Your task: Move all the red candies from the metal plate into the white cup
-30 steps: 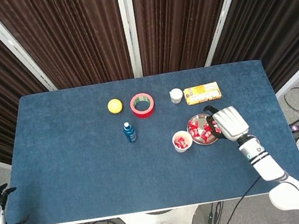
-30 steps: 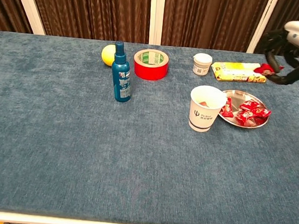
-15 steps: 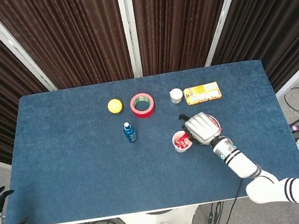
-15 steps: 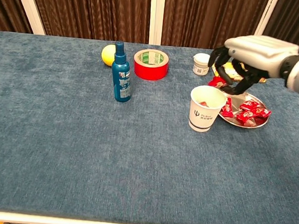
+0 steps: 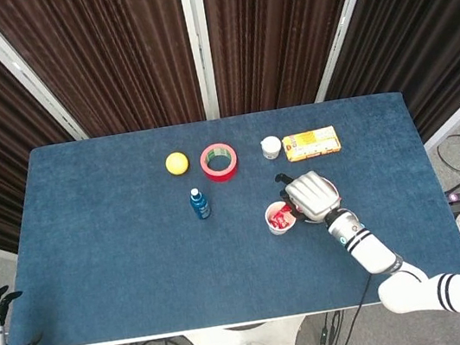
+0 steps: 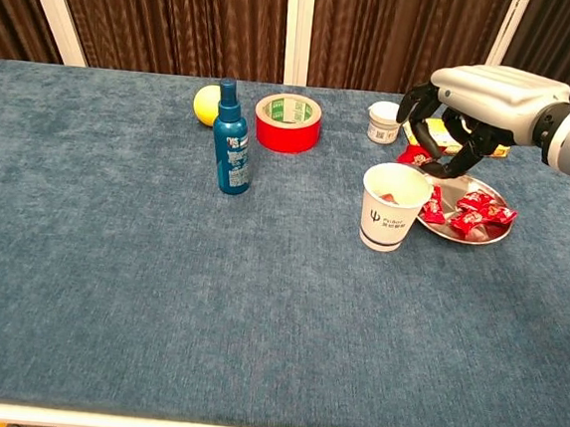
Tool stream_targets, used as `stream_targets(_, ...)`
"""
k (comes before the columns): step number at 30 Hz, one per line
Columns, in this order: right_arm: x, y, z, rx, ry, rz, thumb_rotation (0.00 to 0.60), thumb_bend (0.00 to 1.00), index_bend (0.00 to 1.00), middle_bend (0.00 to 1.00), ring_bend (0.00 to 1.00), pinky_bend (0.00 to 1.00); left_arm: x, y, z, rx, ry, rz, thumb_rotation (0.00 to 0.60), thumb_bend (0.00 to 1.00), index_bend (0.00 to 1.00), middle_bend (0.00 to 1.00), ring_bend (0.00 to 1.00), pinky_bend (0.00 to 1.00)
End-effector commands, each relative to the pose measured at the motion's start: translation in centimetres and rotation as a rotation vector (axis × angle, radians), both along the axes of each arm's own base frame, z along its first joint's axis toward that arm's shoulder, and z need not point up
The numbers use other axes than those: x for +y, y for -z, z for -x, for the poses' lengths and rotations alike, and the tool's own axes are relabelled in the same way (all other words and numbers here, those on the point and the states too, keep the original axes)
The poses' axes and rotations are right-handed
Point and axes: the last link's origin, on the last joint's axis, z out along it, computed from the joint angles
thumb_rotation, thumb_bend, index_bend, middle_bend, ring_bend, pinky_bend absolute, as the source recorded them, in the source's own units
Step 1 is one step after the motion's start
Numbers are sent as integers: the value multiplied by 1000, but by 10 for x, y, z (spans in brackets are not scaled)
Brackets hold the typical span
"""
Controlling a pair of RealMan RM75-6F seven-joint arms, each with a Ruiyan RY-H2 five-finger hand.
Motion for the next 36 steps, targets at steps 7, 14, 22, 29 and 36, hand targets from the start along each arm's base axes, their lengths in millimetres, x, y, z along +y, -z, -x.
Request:
stream_targets(7,-1,6,-7,-5,-19,-6,600,261,178,226,743,1000,-3,-1,2,-1,-11,-5,600,50,296,222,135,190)
stream_targets(14,1,6,-4,-9,-8,-12,600,105,5,195,739,1000,-1,1,1,-4,-3,-2,600,50,296,222,135,190)
stream_targets(22,0,-30,-7,-154,-16,106,600,0,0,132,716,1000,-2,-1,1,-1,-3,-7,600,49,296,222,135,190)
stream_targets(29,13,-74,29,-138,43,201,600,0,0,147,713,1000,0,-1,-4,-1,18,-8,600,49,296,222,135,190)
stream_targets(36,11,-61,61,-5,144,125,600,122,209,234,730,1000,3,0,-8,0,36,0,600,49,296,222,135,190)
